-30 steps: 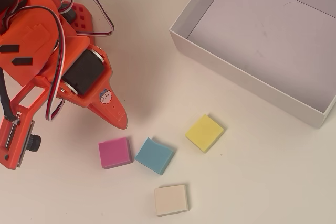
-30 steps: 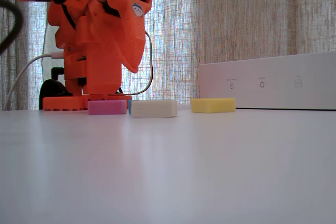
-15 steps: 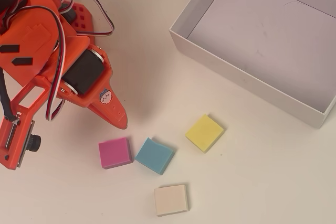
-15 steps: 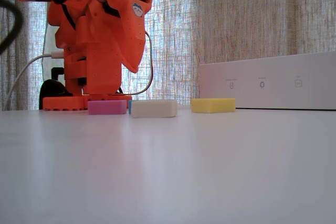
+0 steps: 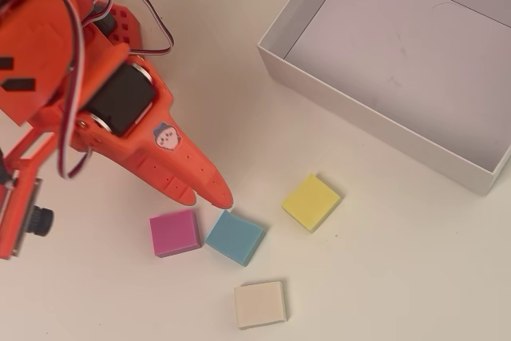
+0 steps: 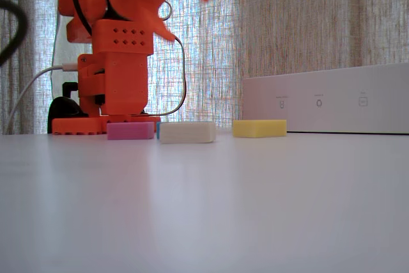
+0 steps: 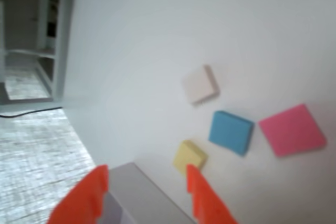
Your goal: Grasp the yellow cuboid and put it in the bin.
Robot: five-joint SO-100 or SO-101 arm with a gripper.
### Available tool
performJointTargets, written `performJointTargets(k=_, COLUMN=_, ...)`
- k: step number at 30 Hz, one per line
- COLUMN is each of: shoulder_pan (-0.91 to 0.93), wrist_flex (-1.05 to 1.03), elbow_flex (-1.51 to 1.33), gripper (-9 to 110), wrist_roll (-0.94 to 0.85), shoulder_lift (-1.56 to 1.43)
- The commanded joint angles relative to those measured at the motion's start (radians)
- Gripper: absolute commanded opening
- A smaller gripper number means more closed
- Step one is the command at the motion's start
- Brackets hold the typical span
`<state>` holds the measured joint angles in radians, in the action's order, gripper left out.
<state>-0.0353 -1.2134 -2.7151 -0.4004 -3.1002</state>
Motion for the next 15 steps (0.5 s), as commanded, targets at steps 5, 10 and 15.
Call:
performJointTargets(k=5, shoulder_pan=-0.058, wrist_flex=-0.072, elbow_flex=0.515, gripper=20, wrist_roll=-0.017, shoulder_lift=0.367)
performJointTargets(k=10, shoulder_pan=-0.118, wrist_flex=-0.394, elbow_flex=1.097, gripper=25, wrist_roll=-0.006, shoulder_lift=0.727)
performJointTargets(k=15, shoulder_pan=-0.117, wrist_flex=-0.558, elbow_flex=1.376, gripper=46, wrist_roll=0.006, shoulder_lift=0.98)
